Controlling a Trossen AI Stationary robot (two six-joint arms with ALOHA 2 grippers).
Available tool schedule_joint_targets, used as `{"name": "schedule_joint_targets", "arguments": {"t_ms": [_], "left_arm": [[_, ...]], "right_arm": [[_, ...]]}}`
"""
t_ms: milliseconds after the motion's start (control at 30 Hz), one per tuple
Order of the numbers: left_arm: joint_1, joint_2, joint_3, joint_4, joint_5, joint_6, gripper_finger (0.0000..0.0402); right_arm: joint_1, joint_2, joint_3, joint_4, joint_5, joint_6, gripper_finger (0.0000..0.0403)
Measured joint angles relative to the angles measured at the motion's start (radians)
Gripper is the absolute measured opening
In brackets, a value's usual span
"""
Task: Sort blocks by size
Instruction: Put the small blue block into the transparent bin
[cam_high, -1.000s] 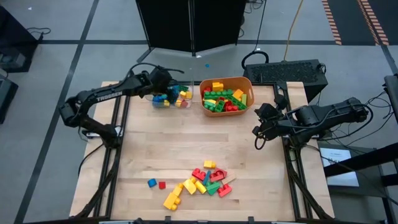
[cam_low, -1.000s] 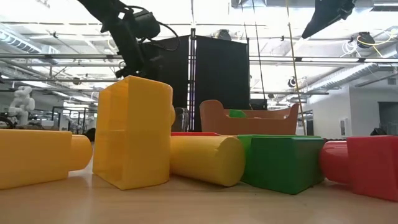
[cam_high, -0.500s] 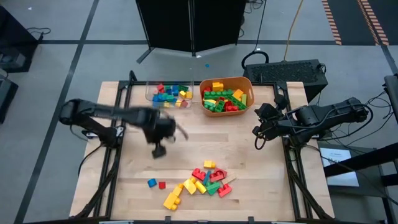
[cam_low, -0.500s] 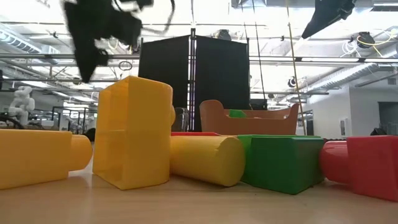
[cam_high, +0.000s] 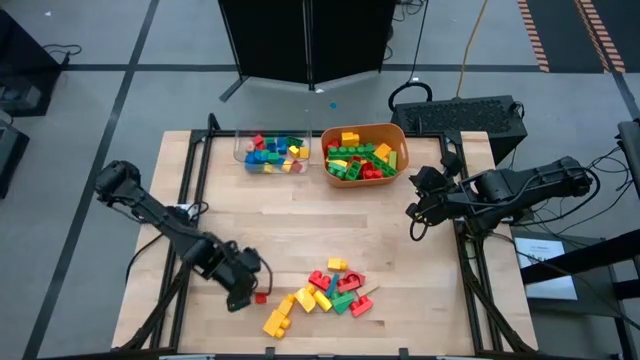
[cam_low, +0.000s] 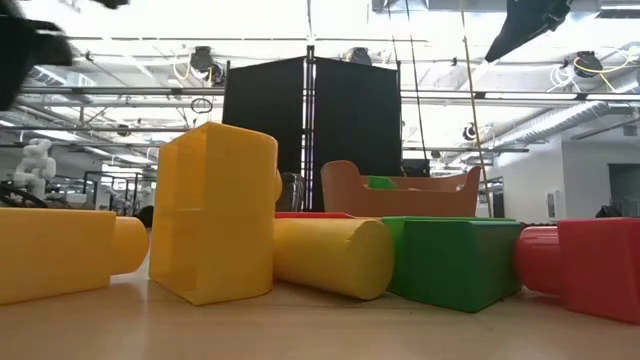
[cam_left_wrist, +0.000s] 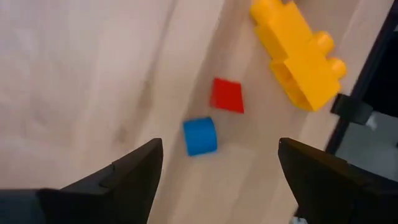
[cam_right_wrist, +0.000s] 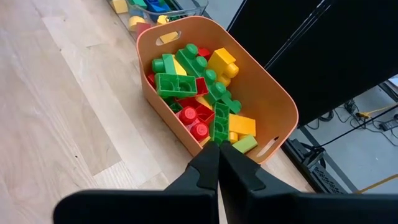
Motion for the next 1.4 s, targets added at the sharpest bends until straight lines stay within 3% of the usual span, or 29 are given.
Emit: {"name": "schedule_joint_targets", "arguments": {"t_ms": [200,367,633,1000,1167,1400], "left_arm": [[-0.097,0.002,-0.084,0.091,-0.031,-0.242,0.0320],[-0.134,0.030,-0.141,0.185,-0.036,-0.337,0.0320],[-0.139,0.140,-0.146,0.194,-0.081,-0.341,0.0320],[-0.161,0.268,-0.146,0.255,-0.044,-0.262,0.0318],[-0.145,0.282,-0.201,0.306,-0.018,-0.243,0.0277],[-0.094,0.280,-0.213,0.297,0.015,-0.196,0.0168]], "right_arm": [[0.000,0.000,0.000,0.000,-0.001,0.006,0.0004],[0.000,0.000,0.000,0.000,-0.002,0.011,0.0004],[0.000,0.000,0.000,0.000,-0.002,0.017,0.0004],[0.000,0.000,0.000,0.000,-0.001,0.010,0.0004],[0.000,0.000,0.000,0.001,0.000,0.010,0.0004],[0.000,0.000,0.000,0.002,0.000,0.006,0.0004]]}}
